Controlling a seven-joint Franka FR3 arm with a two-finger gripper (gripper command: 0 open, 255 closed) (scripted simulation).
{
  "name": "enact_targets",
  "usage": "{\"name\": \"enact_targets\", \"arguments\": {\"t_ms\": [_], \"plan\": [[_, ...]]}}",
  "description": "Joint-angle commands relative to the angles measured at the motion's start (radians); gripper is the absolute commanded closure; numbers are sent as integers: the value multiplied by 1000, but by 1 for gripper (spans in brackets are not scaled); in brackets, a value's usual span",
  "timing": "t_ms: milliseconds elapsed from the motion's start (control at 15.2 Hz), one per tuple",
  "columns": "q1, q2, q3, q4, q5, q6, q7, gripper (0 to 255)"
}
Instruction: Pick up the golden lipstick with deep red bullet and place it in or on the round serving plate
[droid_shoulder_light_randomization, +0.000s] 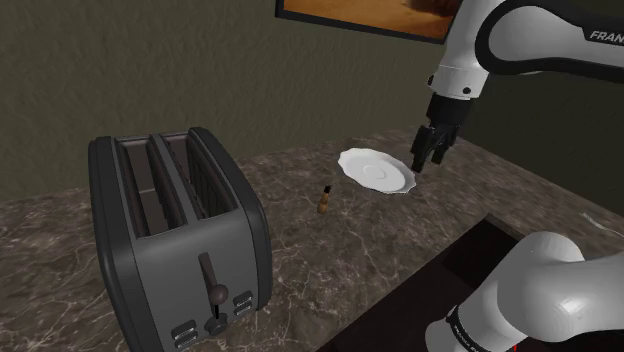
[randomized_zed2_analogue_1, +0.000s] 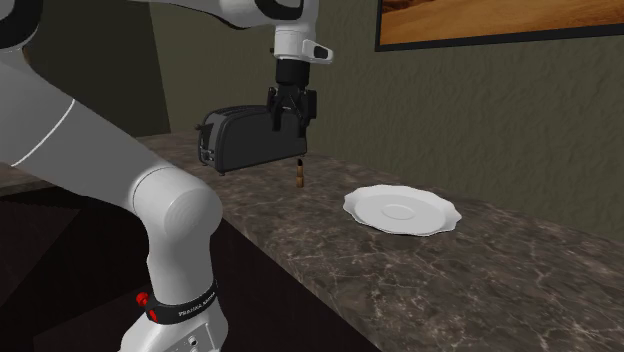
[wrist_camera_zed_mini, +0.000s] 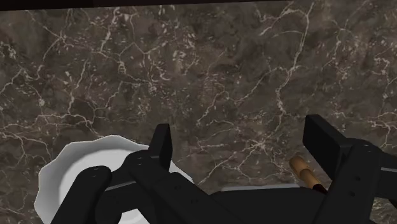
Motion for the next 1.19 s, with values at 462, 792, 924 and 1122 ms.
{"name": "enact_targets", "arguments": {"t_ms": [462, 792, 924, 1122], "plan": [[2, 280, 85, 117, 109, 77, 212, 0], [4, 492, 124, 238, 167, 116, 350, 0], [5, 578, 135, 294, 186, 127, 402, 0], [9, 709, 145, 387, 212, 138, 477, 0]]}}
